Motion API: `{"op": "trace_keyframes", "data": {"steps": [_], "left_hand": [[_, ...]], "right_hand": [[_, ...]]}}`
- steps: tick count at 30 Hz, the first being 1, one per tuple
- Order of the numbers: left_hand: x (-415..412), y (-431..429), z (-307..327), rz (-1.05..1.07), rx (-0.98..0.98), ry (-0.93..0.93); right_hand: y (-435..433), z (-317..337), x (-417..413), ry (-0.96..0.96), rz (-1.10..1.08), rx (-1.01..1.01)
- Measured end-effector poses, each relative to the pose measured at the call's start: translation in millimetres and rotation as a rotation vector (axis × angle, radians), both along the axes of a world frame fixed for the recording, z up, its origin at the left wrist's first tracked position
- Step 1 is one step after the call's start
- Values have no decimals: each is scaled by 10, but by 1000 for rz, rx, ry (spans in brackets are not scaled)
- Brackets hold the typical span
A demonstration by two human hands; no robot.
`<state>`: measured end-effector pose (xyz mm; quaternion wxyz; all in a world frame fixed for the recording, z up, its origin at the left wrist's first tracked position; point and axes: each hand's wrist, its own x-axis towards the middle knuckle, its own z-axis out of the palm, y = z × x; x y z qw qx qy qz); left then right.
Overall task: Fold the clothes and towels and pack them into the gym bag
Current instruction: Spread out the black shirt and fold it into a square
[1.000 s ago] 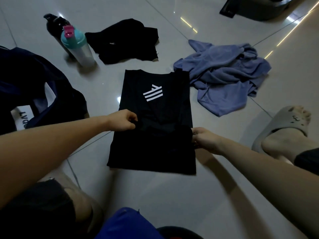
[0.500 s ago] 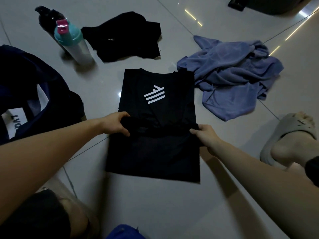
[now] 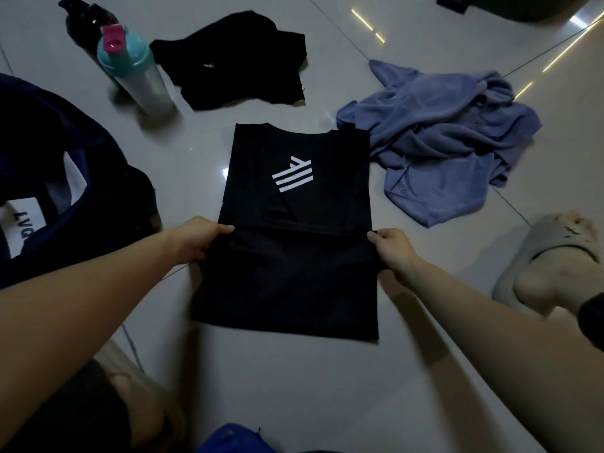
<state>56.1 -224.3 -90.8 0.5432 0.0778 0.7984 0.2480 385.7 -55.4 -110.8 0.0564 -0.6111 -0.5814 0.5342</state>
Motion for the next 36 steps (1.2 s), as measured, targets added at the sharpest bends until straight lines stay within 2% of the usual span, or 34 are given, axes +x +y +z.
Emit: {"op": "trace_keyframes", "data": {"steps": [6, 9, 11, 14, 17, 21, 26, 32, 36], "left_hand": [[40, -189, 7, -89, 103, 169], [28, -322, -6, -77, 137, 133], [-10, -407, 9, -148, 64, 48], [-29, -533, 27, -324, -120, -85], [5, -630, 8, -355, -186, -124], [99, -706, 37, -410, -188, -39], [198, -854, 116, -486, -219, -20], [188, -984, 104, -474, -293, 78], [250, -1072, 126, -473, -370, 64]], "right_hand": [[1, -9, -13, -41, 135, 112], [0, -27, -42, -89, 134, 167], [-9, -28, -46, -100, 109, 164], [-64, 14, 8, -97, 21, 124], [-168, 72, 138, -132, 26, 83], [-368, 135, 319, -164, 167, -36], [-553, 160, 420, -220, 271, -46], [-687, 317, 581, -248, 408, -381], [-772, 340, 635, -361, 515, -432]]}}
